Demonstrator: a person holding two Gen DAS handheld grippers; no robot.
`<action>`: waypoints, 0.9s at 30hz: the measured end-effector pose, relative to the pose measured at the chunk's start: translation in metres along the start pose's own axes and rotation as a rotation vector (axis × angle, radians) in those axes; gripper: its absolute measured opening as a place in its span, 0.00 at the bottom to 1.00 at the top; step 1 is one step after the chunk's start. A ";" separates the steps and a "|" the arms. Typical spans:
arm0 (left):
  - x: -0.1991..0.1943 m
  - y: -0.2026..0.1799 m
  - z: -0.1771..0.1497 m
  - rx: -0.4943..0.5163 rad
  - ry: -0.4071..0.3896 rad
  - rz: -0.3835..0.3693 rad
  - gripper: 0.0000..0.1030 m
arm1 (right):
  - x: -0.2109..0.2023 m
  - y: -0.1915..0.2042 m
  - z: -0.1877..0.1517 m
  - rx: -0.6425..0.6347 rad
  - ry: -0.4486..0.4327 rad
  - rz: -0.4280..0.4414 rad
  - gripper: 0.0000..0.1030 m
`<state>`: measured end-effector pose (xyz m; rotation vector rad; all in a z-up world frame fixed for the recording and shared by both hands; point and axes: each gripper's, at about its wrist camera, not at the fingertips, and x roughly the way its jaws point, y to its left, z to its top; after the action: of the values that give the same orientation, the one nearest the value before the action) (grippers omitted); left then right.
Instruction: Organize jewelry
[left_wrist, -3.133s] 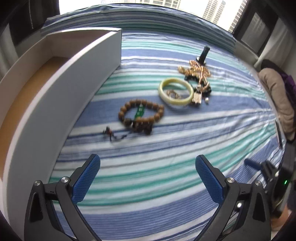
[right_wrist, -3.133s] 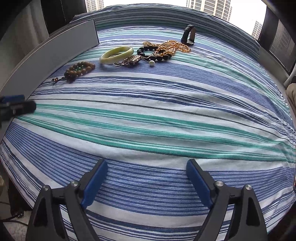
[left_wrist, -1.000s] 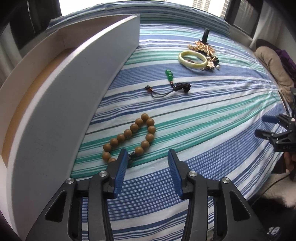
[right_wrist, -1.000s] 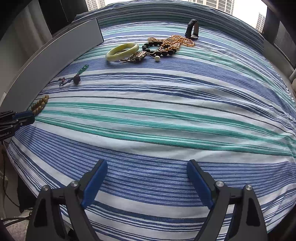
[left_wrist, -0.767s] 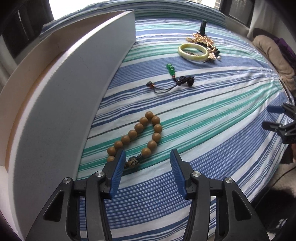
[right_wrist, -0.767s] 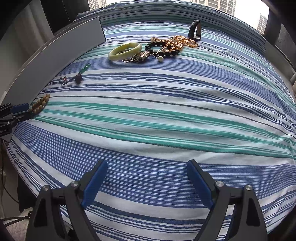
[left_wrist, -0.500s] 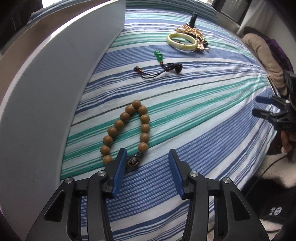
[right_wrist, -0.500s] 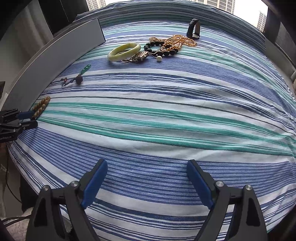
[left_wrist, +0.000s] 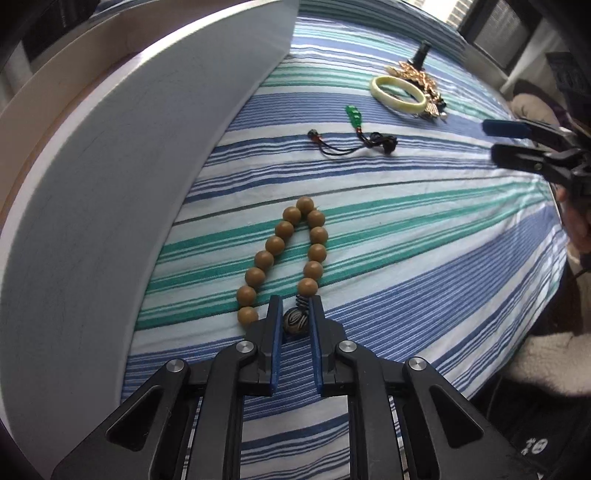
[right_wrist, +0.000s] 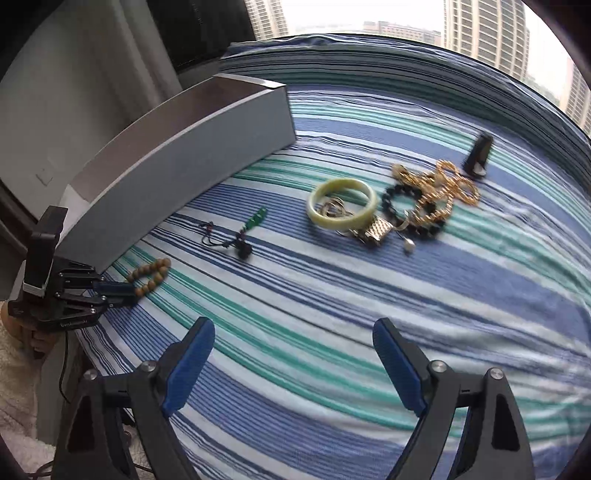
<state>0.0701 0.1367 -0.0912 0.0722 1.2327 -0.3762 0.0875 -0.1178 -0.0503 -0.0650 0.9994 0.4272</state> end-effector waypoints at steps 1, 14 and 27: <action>-0.003 0.000 -0.001 -0.015 -0.014 -0.006 0.11 | 0.015 0.009 0.010 -0.056 0.012 0.025 0.87; -0.072 0.009 0.002 -0.165 -0.176 -0.065 0.11 | 0.086 0.031 0.047 -0.214 0.138 0.087 0.12; -0.210 0.049 0.035 -0.299 -0.416 0.007 0.11 | -0.063 0.084 0.121 -0.235 -0.154 0.209 0.12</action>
<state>0.0589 0.2245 0.1090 -0.2478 0.8646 -0.1840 0.1235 -0.0314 0.0793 -0.1377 0.8038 0.7298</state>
